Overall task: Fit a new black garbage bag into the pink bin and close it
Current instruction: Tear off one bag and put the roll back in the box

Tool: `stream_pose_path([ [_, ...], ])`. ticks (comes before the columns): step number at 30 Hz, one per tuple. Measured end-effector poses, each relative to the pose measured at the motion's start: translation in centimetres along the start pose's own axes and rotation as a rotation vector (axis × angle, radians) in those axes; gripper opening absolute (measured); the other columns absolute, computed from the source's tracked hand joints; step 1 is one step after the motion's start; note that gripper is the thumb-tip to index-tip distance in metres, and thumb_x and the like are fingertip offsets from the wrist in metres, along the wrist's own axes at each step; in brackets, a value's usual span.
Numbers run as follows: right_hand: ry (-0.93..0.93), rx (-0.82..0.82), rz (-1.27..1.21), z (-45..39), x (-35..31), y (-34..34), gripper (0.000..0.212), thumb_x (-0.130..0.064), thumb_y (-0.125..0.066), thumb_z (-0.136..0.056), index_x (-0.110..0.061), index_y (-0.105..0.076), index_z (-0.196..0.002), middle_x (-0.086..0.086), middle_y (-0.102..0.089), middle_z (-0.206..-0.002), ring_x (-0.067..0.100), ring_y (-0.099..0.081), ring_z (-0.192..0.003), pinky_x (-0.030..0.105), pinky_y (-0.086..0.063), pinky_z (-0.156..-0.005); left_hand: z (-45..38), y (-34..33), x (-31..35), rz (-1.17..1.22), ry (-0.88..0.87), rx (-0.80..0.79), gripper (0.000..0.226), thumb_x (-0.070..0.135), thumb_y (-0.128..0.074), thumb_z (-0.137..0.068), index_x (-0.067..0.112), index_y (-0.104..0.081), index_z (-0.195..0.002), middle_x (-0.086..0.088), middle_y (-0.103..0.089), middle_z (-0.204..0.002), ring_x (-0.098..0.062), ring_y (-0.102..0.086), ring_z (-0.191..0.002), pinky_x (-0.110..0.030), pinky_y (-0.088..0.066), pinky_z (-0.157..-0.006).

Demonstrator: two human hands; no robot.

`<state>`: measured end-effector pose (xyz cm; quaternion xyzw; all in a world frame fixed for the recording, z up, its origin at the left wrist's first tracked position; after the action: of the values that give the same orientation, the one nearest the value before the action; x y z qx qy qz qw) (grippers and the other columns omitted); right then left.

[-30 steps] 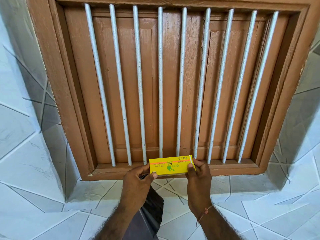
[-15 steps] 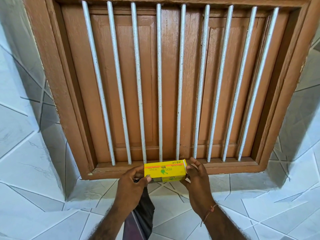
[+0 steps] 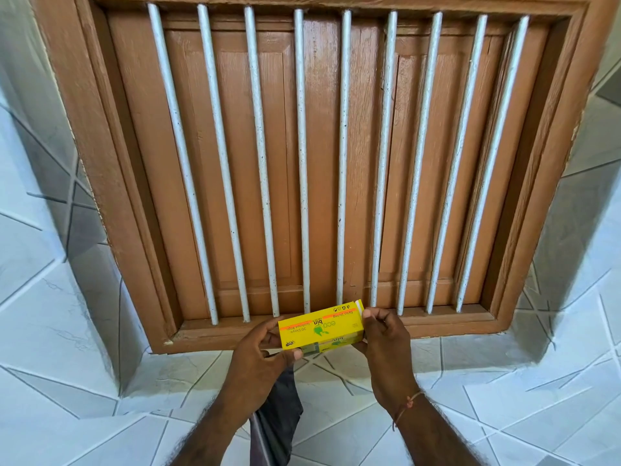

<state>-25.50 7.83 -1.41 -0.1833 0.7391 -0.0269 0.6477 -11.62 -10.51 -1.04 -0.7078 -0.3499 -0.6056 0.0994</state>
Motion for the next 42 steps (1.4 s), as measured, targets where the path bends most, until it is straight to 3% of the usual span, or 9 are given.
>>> stream_pose_path([
  [3,0.053,0.061,0.035,0.1,0.0,0.4,0.007,-0.012,-0.056,-0.095,-0.010,-0.061,-0.092,-0.003,-0.071,-0.073,0.013,-0.067,-0.068,0.027,-0.059,-0.058,0.0,-0.4,0.0,0.013,0.014,-0.011,0.049,0.016,-0.081,-0.073,0.026,-0.061,-0.116,0.008,-0.071,-0.102,-0.006,-0.065,-0.096,-0.006,-0.050,-0.070],
  [9,0.105,0.183,0.132,-0.3,0.3,1.2,0.016,-0.011,-0.062,-0.090,-0.021,-0.061,-0.077,0.012,-0.071,-0.078,0.030,-0.067,-0.075,0.059,-0.057,-0.071,0.2,-0.7,0.1,-0.017,0.005,0.014,0.051,0.017,-0.082,-0.071,0.030,-0.059,-0.115,0.009,-0.070,-0.099,-0.009,-0.063,-0.099,-0.018,-0.052,-0.077],
  [13,0.120,0.130,0.135,0.0,0.3,0.8,0.019,-0.014,-0.059,-0.092,-0.027,-0.064,-0.080,0.009,-0.071,-0.084,0.032,-0.066,-0.083,0.055,-0.057,-0.079,0.3,-0.8,0.8,-0.001,-0.021,0.030,0.049,0.013,-0.083,-0.070,0.027,-0.061,-0.112,0.013,-0.072,-0.093,-0.005,-0.066,-0.093,-0.012,-0.053,-0.070],
  [17,0.077,0.019,-0.024,0.7,0.7,0.1,0.011,-0.009,-0.061,-0.091,-0.017,-0.066,-0.097,0.007,-0.075,-0.097,0.024,-0.069,-0.093,0.040,-0.056,-0.085,0.3,-0.7,1.0,0.010,-0.020,0.054,0.048,0.014,-0.082,-0.070,0.023,-0.061,-0.112,0.015,-0.071,-0.091,0.005,-0.064,-0.089,-0.008,-0.052,-0.069],
  [22,-0.051,-0.014,-0.092,0.8,2.6,0.3,0.020,-0.007,-0.065,-0.087,-0.012,-0.071,-0.105,0.006,-0.076,-0.101,0.024,-0.069,-0.098,0.035,-0.054,-0.088,0.5,-0.9,0.1,-0.091,0.014,0.069,0.039,0.026,-0.079,-0.076,0.034,-0.063,-0.111,0.008,-0.070,-0.088,-0.012,-0.064,-0.091,-0.017,-0.050,-0.072],
  [25,-0.045,0.021,0.009,1.0,3.0,0.9,0.021,-0.003,-0.069,-0.084,-0.014,-0.071,-0.101,0.003,-0.075,-0.099,0.021,-0.068,-0.097,0.026,-0.052,-0.081,0.8,-1.2,-0.6,-0.131,0.036,0.072,0.032,0.025,-0.076,-0.079,0.037,-0.065,-0.107,0.010,-0.071,-0.089,-0.010,-0.063,-0.089,-0.025,-0.053,-0.080],
  [31,0.035,0.101,0.265,1.7,3.8,2.5,0.022,-0.005,-0.070,-0.084,-0.018,-0.070,-0.101,-0.001,-0.072,-0.097,0.015,-0.065,-0.095,0.015,-0.045,-0.074,0.8,-3.1,-1.0,-0.211,0.052,0.026,0.036,0.019,-0.069,-0.086,0.029,-0.064,-0.120,0.023,-0.065,-0.106,0.001,-0.060,-0.102,-0.017,-0.041,-0.091],
  [38,0.096,0.034,0.629,0.6,4.7,3.0,0.032,-0.006,-0.067,-0.086,-0.010,-0.066,-0.117,0.010,-0.068,-0.118,0.025,-0.063,-0.104,0.040,-0.051,-0.098,-0.2,-4.9,-1.1,-0.492,0.059,-0.131,0.039,0.020,-0.058,-0.090,0.027,-0.058,-0.128,0.008,-0.063,-0.128,-0.018,-0.057,-0.119,-0.025,-0.042,-0.101],
  [42,0.202,0.097,0.623,2.4,2.5,2.8,0.037,-0.029,-0.073,-0.082,-0.019,-0.062,-0.115,-0.003,-0.063,-0.112,0.021,-0.060,-0.105,0.045,-0.051,-0.094,-0.1,-2.7,0.2,-0.407,0.056,-0.032,0.022,0.014,-0.052,-0.093,0.022,-0.067,-0.108,0.005,-0.070,-0.109,-0.010,-0.064,-0.093,-0.024,-0.051,-0.085],
])
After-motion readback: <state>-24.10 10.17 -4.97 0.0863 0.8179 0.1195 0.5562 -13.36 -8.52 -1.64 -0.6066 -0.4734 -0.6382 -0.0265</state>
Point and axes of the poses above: each hand's wrist, its own z-axis away from the middle knuckle, its own y-axis out of the back of the hand, x = y × z, the point moved 8 cm from there along -z, towards the middle knuckle
